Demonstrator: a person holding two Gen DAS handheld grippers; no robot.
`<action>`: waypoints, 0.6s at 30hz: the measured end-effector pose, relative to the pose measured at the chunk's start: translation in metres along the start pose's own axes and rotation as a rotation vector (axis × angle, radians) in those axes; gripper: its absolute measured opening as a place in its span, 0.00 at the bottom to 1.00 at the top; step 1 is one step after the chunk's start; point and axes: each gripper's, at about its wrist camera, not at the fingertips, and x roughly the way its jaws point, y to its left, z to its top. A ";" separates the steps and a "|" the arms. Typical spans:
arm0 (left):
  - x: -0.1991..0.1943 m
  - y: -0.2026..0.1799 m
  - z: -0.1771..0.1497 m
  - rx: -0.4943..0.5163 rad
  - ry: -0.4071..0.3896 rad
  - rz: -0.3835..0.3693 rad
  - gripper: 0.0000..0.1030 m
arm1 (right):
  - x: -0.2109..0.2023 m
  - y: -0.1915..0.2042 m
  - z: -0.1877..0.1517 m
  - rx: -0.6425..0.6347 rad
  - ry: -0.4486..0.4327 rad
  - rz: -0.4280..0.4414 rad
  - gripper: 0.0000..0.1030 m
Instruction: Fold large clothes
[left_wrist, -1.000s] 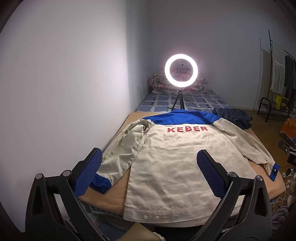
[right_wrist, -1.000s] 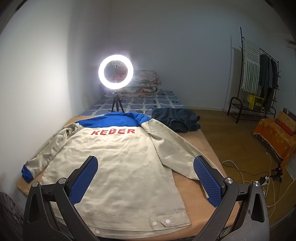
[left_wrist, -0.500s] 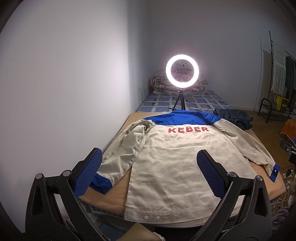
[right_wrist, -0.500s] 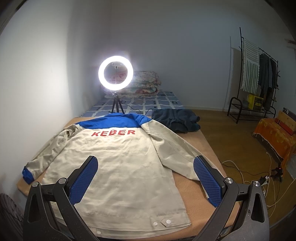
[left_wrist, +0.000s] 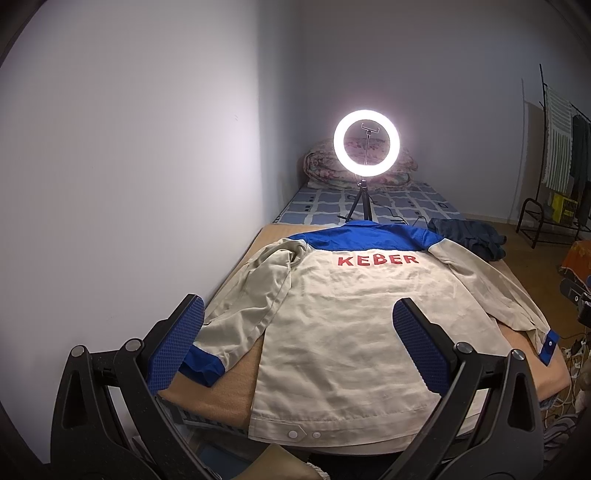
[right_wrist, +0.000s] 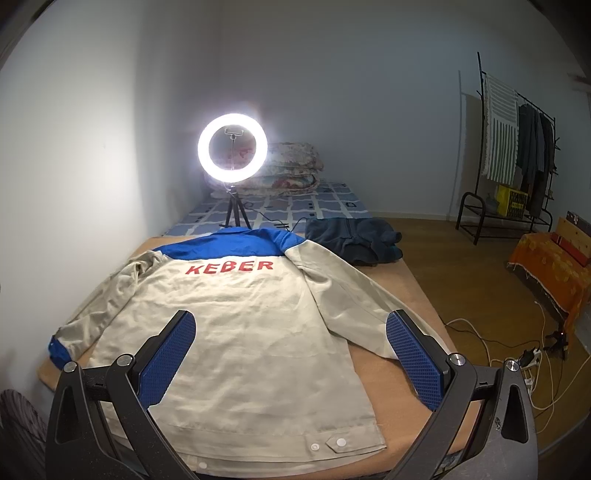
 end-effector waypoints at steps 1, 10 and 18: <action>0.000 0.001 -0.002 0.000 -0.001 -0.001 1.00 | 0.000 0.000 0.000 0.000 0.000 0.000 1.00; 0.001 0.003 -0.002 -0.002 -0.002 -0.001 1.00 | 0.000 0.000 -0.001 -0.001 0.000 0.001 1.00; 0.002 0.005 0.000 -0.002 -0.004 0.002 1.00 | 0.001 0.003 -0.001 -0.005 -0.001 0.004 1.00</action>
